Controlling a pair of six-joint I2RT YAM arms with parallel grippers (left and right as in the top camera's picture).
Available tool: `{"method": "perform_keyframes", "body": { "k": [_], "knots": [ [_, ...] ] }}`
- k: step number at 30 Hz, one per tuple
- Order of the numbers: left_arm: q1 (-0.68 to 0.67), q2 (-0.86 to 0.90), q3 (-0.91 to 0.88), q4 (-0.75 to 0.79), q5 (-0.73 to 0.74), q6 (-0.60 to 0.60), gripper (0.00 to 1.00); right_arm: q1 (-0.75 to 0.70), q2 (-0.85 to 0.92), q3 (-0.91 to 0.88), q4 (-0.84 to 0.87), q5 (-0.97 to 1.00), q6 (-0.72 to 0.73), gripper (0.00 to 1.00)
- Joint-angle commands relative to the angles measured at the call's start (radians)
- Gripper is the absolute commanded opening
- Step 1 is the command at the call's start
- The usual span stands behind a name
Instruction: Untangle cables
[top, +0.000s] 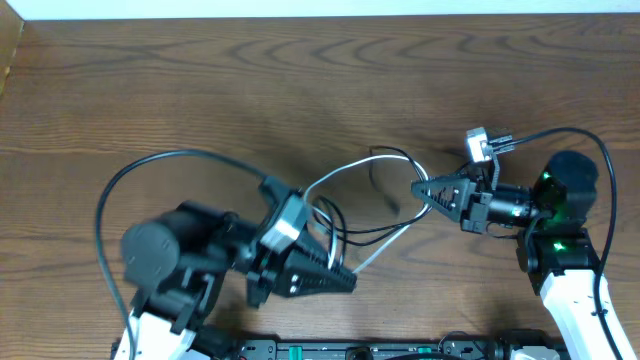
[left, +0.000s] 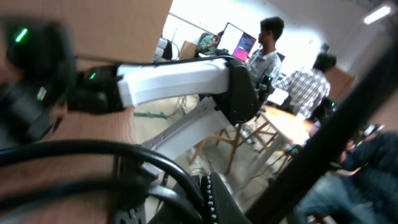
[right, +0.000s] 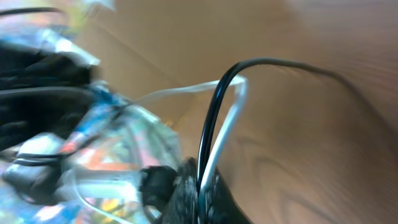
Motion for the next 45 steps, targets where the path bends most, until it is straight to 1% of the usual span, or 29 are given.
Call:
{"method": "perform_keyframes", "body": {
  "k": [1,11,15,17,21,25,26,29,32,35,40,45],
  "knots": [
    [0.003,0.045,-0.006,-0.035,-0.013,0.066,0.08,-0.005,-0.004,0.004,0.070,-0.195,0.167,0.01],
    [0.003,0.220,-0.147,-0.040,-0.019,0.101,0.07,-0.026,0.001,0.004,0.077,-0.127,0.167,0.01],
    [0.003,0.306,-0.224,-0.040,-0.072,0.101,0.08,-0.026,0.002,0.004,0.040,-0.047,0.123,0.01],
    [0.003,0.347,-0.255,-0.040,-0.098,0.101,0.08,-0.026,0.002,0.004,-0.014,0.003,0.097,0.01],
    [-0.003,0.411,-0.301,-0.040,-0.146,0.102,0.08,-0.025,0.003,0.004,-0.172,0.113,-0.004,0.01],
    [-0.028,0.446,-0.337,-0.040,-0.263,0.101,0.07,-0.025,0.004,0.004,-0.344,0.266,-0.089,0.01],
    [-0.042,0.453,-0.347,-0.040,-0.300,0.101,0.07,-0.025,0.006,0.004,-0.401,0.332,-0.102,0.01],
    [-0.104,0.471,-0.358,-0.040,-0.369,0.101,0.08,-0.024,0.012,0.004,-0.532,0.542,-0.106,0.01],
    [-0.167,0.475,-0.358,-0.039,-0.427,0.101,0.07,-0.024,0.013,0.004,-0.590,0.643,-0.105,0.01],
    [-0.241,0.475,-0.358,-0.039,-0.512,0.101,0.08,-0.024,0.013,0.004,-0.599,0.657,-0.090,0.01],
    [-0.316,0.475,-0.357,-0.014,-0.620,0.099,0.07,-0.012,0.013,0.004,-0.615,0.655,0.013,0.01],
    [-0.364,0.475,-0.357,0.138,-0.629,0.028,0.08,0.043,0.015,0.004,-0.618,0.713,0.019,0.01]
  ]
}}
